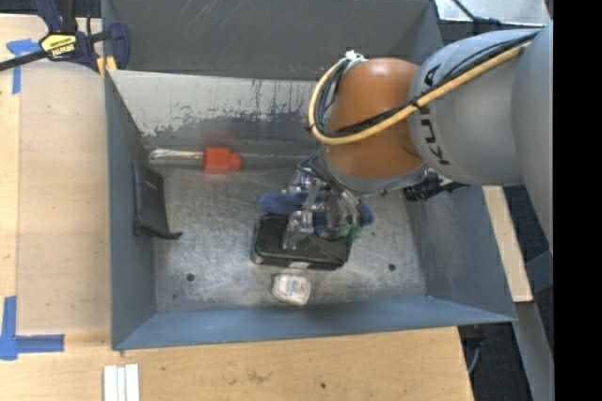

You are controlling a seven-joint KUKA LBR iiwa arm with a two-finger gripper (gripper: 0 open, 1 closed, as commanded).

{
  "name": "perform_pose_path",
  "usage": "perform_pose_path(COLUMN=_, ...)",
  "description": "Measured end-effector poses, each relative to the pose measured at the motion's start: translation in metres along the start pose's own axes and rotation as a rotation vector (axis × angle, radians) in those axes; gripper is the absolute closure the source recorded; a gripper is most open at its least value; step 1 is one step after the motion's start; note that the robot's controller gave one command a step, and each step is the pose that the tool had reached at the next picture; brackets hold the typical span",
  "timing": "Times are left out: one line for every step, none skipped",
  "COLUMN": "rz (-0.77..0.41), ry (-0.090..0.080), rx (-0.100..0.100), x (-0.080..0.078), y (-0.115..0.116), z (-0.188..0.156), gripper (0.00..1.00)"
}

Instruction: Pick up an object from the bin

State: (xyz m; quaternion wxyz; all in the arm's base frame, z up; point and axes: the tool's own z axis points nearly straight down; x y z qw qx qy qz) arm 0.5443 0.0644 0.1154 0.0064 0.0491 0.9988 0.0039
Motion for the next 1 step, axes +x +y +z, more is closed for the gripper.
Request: perform_pose_path(rz=-0.006, ry=0.001, rx=0.006, x=-0.0071, y=-0.0067, z=-0.108, gripper=1.0)
